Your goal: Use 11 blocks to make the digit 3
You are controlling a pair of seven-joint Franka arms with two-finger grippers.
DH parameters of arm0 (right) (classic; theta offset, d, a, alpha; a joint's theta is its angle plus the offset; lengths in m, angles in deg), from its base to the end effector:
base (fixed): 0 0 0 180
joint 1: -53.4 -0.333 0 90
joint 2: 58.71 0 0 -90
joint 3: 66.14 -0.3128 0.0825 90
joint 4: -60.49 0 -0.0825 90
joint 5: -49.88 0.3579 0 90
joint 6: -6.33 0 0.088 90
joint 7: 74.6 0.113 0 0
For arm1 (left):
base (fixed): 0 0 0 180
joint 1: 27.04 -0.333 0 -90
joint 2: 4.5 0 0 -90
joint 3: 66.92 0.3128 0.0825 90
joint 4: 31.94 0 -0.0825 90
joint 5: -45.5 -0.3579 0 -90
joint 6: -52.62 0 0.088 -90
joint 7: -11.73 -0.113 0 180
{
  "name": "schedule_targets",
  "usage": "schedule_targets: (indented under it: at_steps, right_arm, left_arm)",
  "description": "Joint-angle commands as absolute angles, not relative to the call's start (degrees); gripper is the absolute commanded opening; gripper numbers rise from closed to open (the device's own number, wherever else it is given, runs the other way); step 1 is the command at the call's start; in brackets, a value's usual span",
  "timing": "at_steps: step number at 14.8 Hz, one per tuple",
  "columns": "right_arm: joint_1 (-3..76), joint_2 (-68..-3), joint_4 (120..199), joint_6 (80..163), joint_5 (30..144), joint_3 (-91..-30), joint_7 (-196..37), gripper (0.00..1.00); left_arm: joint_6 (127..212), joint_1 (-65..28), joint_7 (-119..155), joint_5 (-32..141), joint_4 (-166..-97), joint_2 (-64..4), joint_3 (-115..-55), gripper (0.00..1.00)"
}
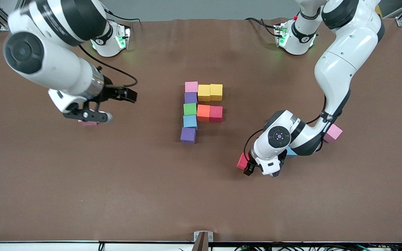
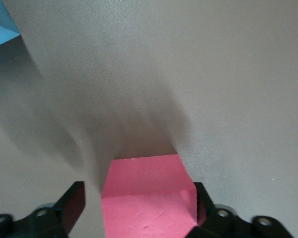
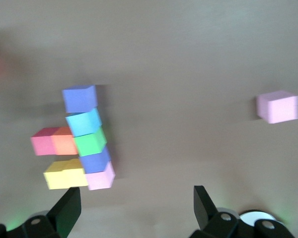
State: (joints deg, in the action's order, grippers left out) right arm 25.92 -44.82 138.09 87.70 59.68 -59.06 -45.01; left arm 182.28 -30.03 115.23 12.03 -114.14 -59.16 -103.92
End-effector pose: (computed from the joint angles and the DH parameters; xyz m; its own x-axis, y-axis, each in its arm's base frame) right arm 0.5344 0.2310 0.5654 0.9655 -0.1403 -0.2195 -0.1520 -0.9877 -0.0374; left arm 0.6407 -0.2952 0.2072 0.4707 0.8800 -0.0641 0.8815 -0.4660 0.0756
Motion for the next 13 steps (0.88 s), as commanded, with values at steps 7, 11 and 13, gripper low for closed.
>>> schedule_targets:
  at_steps: [7,11,13]
  right_arm:
    - [38.0,-65.0,158.0,88.5,56.6,-59.9,-60.5,1.0]
    - [42.2,-66.1,158.3,88.6,53.1,-60.0,-66.9,1.0]
    - [44.4,-66.7,158.1,88.7,51.4,-60.0,-69.8,1.0]
  left_arm:
    - [182.1,-23.7,133.9,14.6,-112.9,-58.1,-103.5,0.24]
    - [182.1,-18.3,148.4,14.5,-112.9,-58.3,-103.4,0.25]
    - [182.1,-15.6,154.1,14.5,-112.9,-58.2,-103.4,0.25]
